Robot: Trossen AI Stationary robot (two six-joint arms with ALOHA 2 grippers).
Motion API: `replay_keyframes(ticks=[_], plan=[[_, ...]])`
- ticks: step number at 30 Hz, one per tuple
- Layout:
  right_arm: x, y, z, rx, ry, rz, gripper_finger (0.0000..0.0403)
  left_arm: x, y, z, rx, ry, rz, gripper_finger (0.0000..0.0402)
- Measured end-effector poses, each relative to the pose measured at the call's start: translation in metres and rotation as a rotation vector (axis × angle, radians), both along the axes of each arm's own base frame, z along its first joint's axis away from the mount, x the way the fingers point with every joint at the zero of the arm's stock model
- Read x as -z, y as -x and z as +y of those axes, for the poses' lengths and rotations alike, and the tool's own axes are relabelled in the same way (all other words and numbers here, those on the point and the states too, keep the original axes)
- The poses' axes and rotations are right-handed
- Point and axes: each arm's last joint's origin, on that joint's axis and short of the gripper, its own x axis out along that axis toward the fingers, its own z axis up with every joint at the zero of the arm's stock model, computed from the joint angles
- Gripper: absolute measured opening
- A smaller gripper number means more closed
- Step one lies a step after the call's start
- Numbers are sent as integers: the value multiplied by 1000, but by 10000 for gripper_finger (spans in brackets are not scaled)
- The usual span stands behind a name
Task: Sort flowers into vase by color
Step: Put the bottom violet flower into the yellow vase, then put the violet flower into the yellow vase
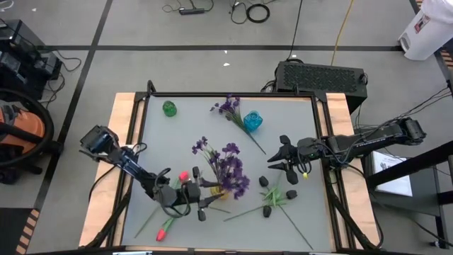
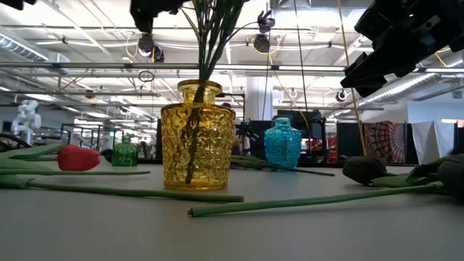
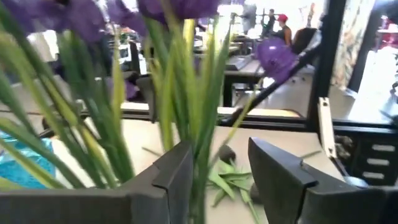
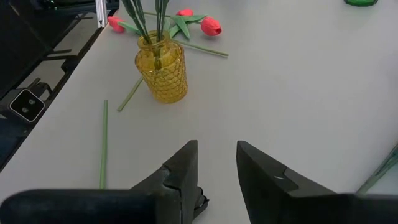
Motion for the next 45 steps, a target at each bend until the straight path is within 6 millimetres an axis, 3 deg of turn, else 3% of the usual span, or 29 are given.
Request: replay_keyframes(ticks=[9,17,26,33,41,45], plan=[[0,0,0,11,-21,3,102,-16,23,-19,18,-97,-2,164],[-1,-1,-2,117,-71,-2,102,-40,58,-22,-176,-217,76,164],[-1,-1,-9,278,-84,-14,102,-69,84,1,-481,-251,126,164],[3,-5,-16,352,-139,14,102,-92,104,26,-569,-258,139,164],[6,-42,-24,407,-115,125,102,-109,129,61,-596,-187,108,164],[10,-66,-32,468,-98,177,102,-105,135,68,-566,-157,91,164]])
